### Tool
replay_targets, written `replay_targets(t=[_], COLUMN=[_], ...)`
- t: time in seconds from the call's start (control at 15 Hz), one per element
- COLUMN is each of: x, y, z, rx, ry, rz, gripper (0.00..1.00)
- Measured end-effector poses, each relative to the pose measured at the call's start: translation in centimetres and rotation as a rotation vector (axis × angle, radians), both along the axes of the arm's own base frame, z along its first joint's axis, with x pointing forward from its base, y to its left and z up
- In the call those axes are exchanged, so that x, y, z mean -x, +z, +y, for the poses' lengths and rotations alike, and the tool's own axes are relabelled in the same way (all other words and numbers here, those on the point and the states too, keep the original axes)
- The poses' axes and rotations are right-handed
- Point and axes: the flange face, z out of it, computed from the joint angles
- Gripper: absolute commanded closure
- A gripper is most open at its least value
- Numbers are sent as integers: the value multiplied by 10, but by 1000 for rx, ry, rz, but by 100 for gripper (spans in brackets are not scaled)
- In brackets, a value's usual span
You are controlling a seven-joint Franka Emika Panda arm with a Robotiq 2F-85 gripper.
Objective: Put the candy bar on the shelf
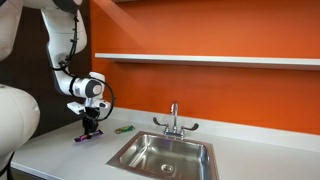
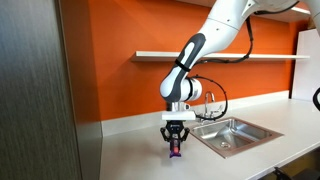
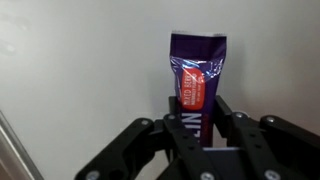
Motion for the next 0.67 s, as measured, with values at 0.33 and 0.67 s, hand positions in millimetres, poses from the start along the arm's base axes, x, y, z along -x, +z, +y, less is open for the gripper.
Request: replay_targets(t=[0.33,0.67], x=[11,17], y=[15,30], z=[13,14], rx=[-23,-25], ry=[202,283], rz=[33,43], gripper=[88,88])
